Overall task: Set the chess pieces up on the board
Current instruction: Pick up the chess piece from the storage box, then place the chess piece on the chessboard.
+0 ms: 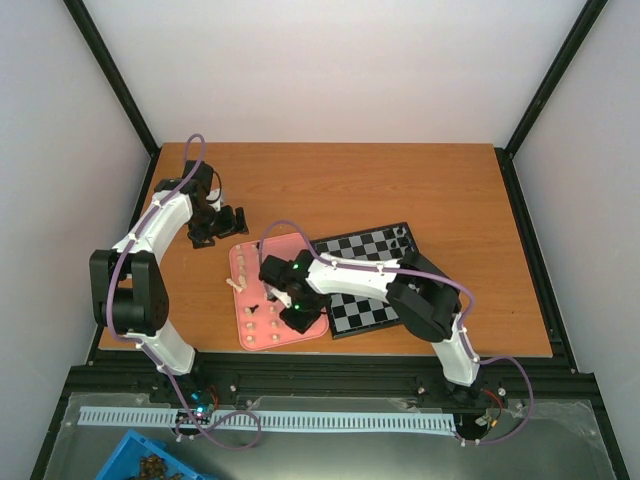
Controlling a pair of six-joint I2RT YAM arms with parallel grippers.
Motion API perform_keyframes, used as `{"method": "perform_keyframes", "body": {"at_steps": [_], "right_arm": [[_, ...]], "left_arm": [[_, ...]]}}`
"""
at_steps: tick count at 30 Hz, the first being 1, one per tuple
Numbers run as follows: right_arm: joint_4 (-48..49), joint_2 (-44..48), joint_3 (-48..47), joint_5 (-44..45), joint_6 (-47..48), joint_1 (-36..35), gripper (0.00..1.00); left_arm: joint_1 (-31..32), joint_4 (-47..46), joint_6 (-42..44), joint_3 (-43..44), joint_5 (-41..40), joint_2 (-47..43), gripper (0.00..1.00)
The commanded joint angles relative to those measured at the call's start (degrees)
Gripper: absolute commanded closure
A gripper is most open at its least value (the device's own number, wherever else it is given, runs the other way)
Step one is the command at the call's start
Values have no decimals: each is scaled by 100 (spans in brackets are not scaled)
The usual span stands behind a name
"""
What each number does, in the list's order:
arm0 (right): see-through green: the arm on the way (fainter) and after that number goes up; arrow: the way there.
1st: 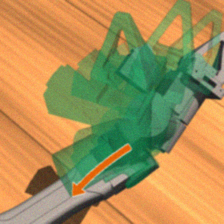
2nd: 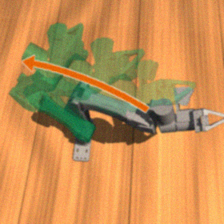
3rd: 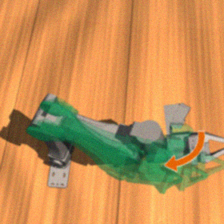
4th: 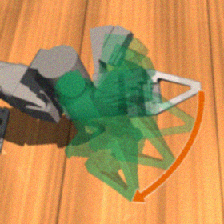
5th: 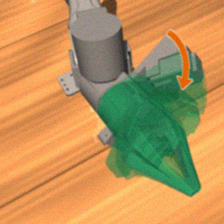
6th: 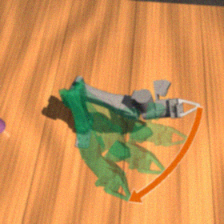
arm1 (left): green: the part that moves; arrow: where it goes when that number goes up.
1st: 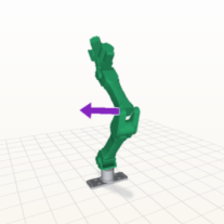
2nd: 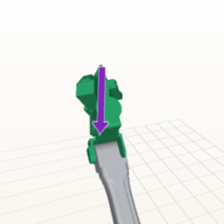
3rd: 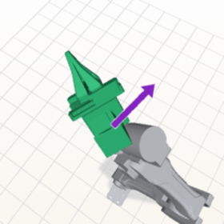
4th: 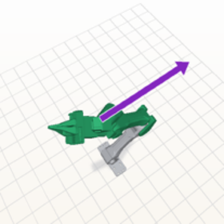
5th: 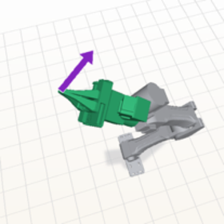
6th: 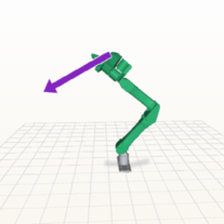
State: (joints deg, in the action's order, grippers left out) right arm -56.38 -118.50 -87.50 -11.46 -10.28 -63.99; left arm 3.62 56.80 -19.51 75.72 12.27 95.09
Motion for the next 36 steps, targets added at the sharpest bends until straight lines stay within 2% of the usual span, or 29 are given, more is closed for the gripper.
{"method": "perform_keyframes", "body": {"at_steps": [1,9,14,18,24,36], "right_arm": [[-268,555,-31,488,-273,306,97],[-263,2242,1296,715,-569,1996,97],[-158,2791,2239,924,-411,3190,97],[-12,3002,2645,1018,-354,3947,97],[145,2973,2787,1039,-253,4409,97],[318,2503,2733,952,-20,4553,97]], "left_arm": [[37,10,-42,153,41,-115,0],[37,-30,-56,101,87,-140,0],[35,-31,-60,109,117,-113,0],[34,-28,-59,103,116,-98,0],[35,-42,-68,112,126,-17,0],[41,19,-37,206,43,95,0]]}}
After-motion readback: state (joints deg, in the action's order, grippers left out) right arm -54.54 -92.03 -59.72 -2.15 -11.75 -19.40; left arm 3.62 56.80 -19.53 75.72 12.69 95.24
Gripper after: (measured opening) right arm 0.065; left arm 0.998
